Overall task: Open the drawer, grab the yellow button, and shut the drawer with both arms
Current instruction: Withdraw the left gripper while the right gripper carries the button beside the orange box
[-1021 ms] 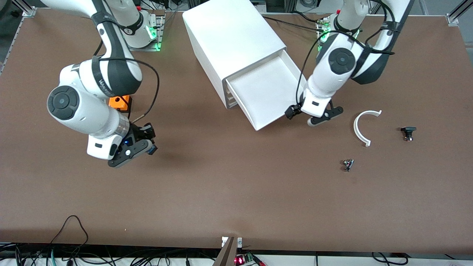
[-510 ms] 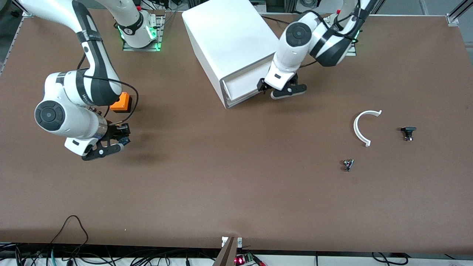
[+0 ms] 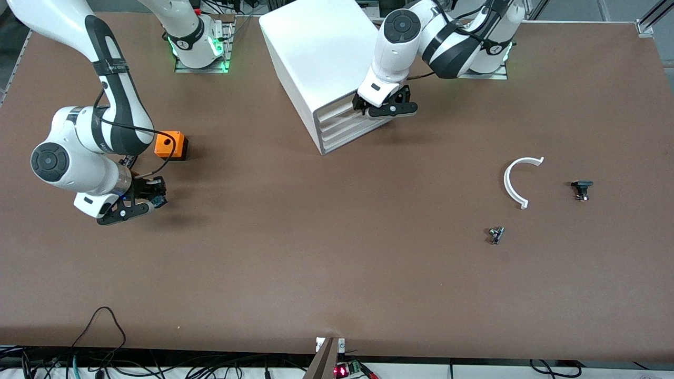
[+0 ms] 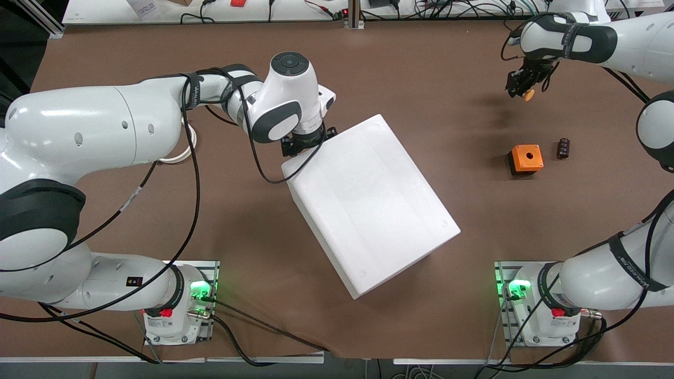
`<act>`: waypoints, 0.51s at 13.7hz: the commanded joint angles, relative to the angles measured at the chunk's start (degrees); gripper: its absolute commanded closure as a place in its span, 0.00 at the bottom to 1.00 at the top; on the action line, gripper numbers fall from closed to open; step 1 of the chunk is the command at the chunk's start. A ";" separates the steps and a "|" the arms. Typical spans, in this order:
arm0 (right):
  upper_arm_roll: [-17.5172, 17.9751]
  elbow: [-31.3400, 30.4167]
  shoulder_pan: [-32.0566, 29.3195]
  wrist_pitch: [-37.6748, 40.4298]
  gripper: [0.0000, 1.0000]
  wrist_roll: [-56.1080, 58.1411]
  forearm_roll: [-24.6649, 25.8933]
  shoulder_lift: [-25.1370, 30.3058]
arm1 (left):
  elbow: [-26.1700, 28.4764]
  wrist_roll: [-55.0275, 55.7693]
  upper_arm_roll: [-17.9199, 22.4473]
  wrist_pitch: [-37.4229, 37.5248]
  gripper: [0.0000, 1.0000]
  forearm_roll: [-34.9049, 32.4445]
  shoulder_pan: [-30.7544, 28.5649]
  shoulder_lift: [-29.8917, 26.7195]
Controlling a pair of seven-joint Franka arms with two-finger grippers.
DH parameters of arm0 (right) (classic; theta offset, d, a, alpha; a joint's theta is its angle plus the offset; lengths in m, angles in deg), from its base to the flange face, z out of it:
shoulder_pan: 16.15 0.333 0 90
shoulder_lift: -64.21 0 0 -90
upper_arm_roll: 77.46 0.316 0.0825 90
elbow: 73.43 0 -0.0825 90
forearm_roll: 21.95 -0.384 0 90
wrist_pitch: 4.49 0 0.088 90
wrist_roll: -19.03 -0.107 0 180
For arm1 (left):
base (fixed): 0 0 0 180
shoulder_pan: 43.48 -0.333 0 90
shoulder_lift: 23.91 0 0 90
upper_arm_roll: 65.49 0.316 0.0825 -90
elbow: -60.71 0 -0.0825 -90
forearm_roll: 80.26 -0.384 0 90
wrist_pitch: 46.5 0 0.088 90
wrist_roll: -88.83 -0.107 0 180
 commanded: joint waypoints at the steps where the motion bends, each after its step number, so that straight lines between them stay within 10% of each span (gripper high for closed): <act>1: 1.08 -9.24 -1.86 -9.53 0.75 2.06 0.50 2.93 | 0.07 -0.66 -0.34 0.15 0.00 -1.32 -2.36 -0.87; 7: 1.08 -17.70 -2.56 -20.54 0.74 3.11 0.23 2.85 | -6.87 -25.39 17.31 0.76 0.00 -1.68 -4.74 -3.94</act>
